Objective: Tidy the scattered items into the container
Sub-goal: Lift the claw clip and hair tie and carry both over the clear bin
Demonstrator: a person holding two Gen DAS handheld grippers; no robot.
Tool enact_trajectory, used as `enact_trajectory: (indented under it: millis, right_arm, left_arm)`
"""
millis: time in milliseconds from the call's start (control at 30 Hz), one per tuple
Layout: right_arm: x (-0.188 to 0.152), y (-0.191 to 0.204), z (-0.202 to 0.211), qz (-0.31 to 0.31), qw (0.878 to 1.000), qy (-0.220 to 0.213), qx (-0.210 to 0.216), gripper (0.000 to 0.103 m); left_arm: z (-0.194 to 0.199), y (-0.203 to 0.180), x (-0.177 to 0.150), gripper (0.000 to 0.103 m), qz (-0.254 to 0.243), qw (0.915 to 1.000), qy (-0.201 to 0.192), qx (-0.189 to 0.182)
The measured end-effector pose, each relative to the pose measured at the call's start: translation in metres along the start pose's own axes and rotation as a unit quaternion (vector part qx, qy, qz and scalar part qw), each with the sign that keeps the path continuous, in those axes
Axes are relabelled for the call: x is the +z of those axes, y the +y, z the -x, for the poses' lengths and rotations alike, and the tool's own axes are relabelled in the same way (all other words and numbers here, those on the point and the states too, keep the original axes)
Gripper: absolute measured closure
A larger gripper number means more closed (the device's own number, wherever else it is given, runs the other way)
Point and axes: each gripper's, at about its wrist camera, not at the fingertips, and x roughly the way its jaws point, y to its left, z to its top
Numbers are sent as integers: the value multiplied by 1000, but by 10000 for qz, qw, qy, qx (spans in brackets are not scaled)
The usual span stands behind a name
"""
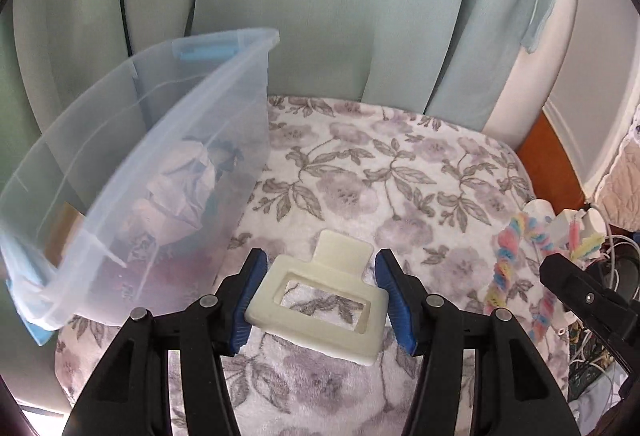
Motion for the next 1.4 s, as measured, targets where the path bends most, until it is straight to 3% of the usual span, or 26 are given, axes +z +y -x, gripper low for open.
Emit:
enact_trajectory:
  millis: [267, 700, 1167, 1400]
  right_arm:
    - [-2, 20, 53, -55, 9981, -574, 205, 88]
    - [0, 46, 99, 34, 9942, -1059, 177, 88]
    - [2, 87, 137, 413, 9871, -1537, -146, 88]
    - [1, 104, 136, 574, 9865, -1519, -196, 88]
  left_arm:
    - [68, 9, 10, 45, -63, 9981, -582, -173]
    - [129, 19, 26, 45, -136, 9909, -1231, -521]
    - [162, 41, 35, 45, 68, 9838, -1640, -722]
    - [172, 57, 35, 45, 162, 9801, -1859, -674]
